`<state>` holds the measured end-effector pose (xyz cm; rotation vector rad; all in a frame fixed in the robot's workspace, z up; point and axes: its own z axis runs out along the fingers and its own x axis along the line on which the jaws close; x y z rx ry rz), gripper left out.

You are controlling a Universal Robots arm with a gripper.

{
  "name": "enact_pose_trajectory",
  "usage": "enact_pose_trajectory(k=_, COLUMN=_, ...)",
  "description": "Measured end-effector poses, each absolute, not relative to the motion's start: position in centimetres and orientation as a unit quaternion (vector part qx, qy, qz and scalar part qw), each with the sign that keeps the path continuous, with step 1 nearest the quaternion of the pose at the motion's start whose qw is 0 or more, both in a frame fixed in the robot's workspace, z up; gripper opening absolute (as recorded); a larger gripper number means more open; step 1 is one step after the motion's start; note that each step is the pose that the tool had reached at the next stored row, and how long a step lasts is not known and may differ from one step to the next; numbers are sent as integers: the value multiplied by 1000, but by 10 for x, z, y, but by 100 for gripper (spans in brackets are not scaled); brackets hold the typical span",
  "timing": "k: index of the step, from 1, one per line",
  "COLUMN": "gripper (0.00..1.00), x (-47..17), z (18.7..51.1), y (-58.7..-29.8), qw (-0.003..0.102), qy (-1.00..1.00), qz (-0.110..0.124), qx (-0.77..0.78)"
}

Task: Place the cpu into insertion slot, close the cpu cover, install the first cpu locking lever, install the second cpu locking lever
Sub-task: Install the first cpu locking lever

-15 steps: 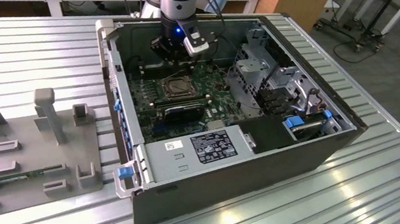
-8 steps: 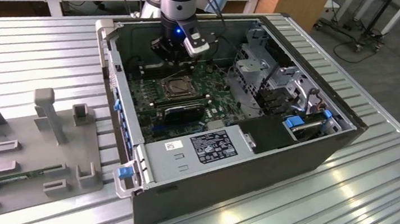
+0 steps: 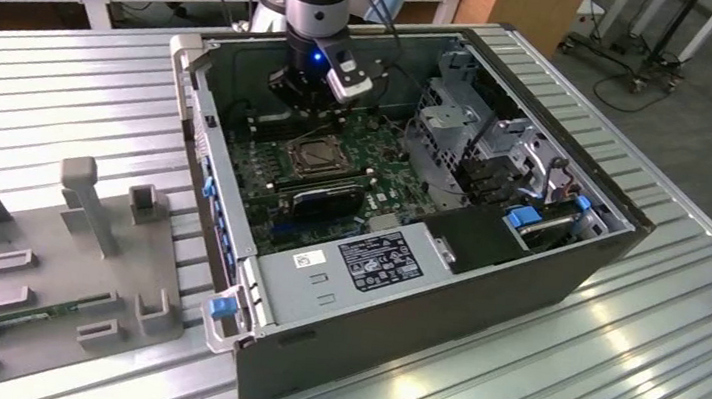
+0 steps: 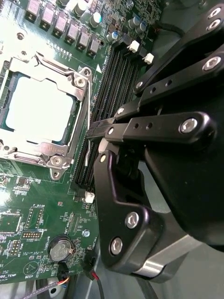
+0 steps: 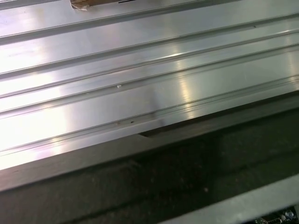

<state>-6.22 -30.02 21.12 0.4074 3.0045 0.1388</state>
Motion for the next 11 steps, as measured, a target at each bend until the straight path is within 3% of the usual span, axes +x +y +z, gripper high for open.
enact_pose_trajectory(k=11, gripper=11, x=-61, z=208, y=-300, qw=54, qy=988, qz=48, qx=134)
